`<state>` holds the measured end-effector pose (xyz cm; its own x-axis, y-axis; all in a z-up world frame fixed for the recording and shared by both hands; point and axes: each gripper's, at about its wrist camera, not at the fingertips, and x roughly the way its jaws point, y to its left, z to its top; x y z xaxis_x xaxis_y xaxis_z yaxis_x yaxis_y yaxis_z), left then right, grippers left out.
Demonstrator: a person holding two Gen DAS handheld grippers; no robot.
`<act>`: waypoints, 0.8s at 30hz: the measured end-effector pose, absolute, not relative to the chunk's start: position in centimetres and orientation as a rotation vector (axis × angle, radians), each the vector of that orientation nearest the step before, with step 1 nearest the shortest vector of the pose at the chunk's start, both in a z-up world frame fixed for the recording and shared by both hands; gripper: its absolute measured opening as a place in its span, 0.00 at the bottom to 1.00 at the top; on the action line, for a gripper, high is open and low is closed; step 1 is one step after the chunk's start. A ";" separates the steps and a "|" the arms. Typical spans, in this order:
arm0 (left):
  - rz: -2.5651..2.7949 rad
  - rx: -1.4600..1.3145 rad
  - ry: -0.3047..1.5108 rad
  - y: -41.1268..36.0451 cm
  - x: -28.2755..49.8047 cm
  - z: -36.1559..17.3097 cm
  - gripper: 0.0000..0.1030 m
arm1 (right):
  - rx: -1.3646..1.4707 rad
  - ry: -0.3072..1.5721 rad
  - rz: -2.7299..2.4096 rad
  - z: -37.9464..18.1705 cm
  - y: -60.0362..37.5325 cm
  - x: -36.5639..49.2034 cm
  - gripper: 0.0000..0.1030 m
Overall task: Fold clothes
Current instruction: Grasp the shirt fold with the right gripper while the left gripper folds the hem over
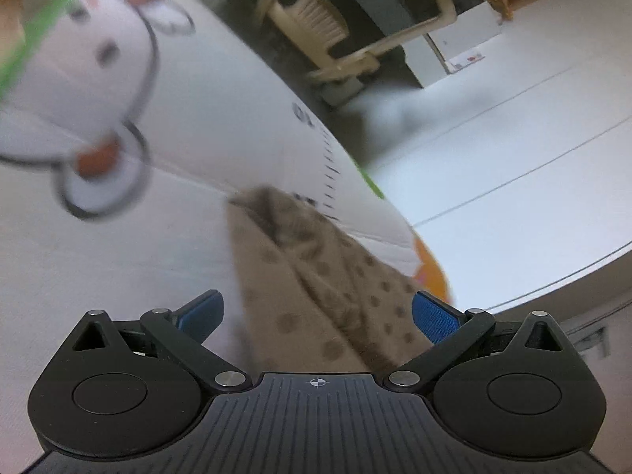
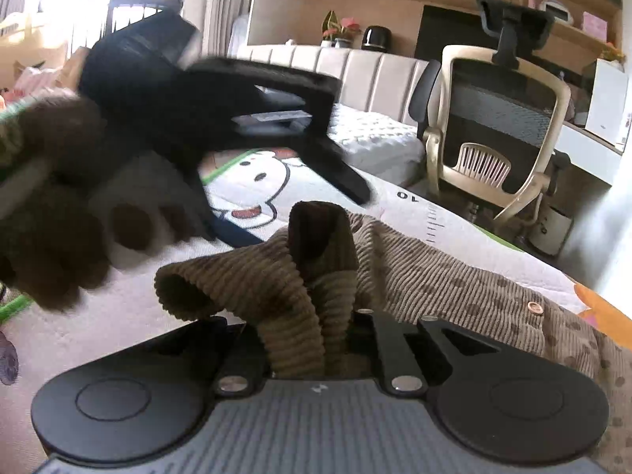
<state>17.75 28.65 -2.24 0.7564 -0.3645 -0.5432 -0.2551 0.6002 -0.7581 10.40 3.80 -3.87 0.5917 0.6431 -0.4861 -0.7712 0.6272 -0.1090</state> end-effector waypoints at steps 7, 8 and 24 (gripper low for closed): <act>-0.233 -0.742 0.659 21.6 22.3 5.0 1.00 | -0.106 0.352 0.795 -0.5 -3.9 11.7 0.08; -0.270 -0.695 0.647 19.7 23.0 6.2 1.00 | -0.066 0.333 0.778 0.1 -5.6 11.7 0.08; -0.289 -0.154 0.739 4.8 26.9 9.4 1.00 | 0.189 0.619 0.457 -5.3 -25.6 16.3 0.34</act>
<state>26.94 4.77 9.40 0.7018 -0.3128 -0.6400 0.2049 0.9491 -0.2392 16.30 -25.57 -5.34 0.7192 0.4660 -0.5153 -0.3553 0.8841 0.3037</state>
